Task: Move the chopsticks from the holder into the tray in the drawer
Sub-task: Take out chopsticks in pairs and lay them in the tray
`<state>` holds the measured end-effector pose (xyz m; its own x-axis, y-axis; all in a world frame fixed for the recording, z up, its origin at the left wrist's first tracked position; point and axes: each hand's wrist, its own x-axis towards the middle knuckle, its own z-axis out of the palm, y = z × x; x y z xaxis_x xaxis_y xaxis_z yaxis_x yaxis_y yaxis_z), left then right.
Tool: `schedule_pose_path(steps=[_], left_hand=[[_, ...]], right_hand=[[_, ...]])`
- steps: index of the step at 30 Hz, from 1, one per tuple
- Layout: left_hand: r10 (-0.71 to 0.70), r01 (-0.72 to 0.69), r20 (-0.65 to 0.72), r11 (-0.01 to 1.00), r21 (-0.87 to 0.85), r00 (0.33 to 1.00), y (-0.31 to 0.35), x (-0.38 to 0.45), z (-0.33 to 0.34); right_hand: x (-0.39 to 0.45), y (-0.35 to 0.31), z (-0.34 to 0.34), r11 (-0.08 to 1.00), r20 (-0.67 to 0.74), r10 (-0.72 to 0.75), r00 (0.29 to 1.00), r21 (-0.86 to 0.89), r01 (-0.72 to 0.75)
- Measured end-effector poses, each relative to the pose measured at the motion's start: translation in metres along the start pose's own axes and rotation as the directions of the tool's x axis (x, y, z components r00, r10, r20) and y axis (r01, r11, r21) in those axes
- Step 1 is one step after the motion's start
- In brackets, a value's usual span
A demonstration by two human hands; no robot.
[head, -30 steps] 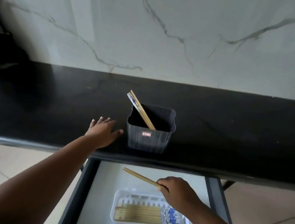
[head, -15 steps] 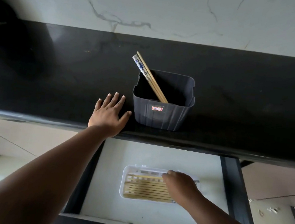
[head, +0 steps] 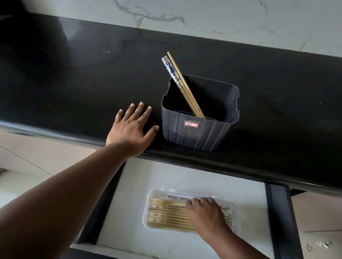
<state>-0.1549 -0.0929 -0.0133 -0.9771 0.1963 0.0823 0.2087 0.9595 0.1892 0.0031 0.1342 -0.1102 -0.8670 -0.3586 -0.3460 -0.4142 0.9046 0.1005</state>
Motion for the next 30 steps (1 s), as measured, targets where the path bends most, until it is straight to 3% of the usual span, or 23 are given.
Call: schedule_pose_path(steps=[10, 18, 24, 26, 28, 30], left_hand=[[-0.004, 0.004, -0.001, 1.0, -0.003, 1.0, -0.001, 0.0, 0.001], [0.002, -0.002, -0.004, 1.0, -0.01, 1.0, 0.0, 0.0, -0.001], [0.011, -0.012, 0.04, 0.999, 0.032, 0.999, 0.0, 0.003, -0.002], [0.005, -0.007, 0.049, 0.999, 0.037, 0.999, 0.001, 0.003, -0.002], [0.007, -0.01, 0.064, 0.999, 0.04, 0.998, 0.001, 0.003, -0.003], [0.008, -0.011, 0.071, 0.999, 0.041, 0.997, 0.001, 0.003, -0.003]], right_hand=[[-0.007, -0.001, -0.005, 0.994, 0.018, 0.086, 0.996, 0.06, -0.087], [-0.003, 0.009, -0.029, 0.955, 0.114, 0.13, 0.985, 0.252, -0.155], [-0.013, 0.021, -0.169, 0.753, 0.051, -0.081, 0.995, 0.658, 0.027], [-0.017, 0.025, -0.221, 0.618, -0.006, -0.158, 0.987, 0.779, 0.104], [-0.011, 0.035, -0.263, 0.503, -0.145, -0.108, 0.984, 0.845, 0.18], [0.004, 0.049, -0.293, 0.474, -0.29, 0.081, 0.954, 0.853, 0.219]])
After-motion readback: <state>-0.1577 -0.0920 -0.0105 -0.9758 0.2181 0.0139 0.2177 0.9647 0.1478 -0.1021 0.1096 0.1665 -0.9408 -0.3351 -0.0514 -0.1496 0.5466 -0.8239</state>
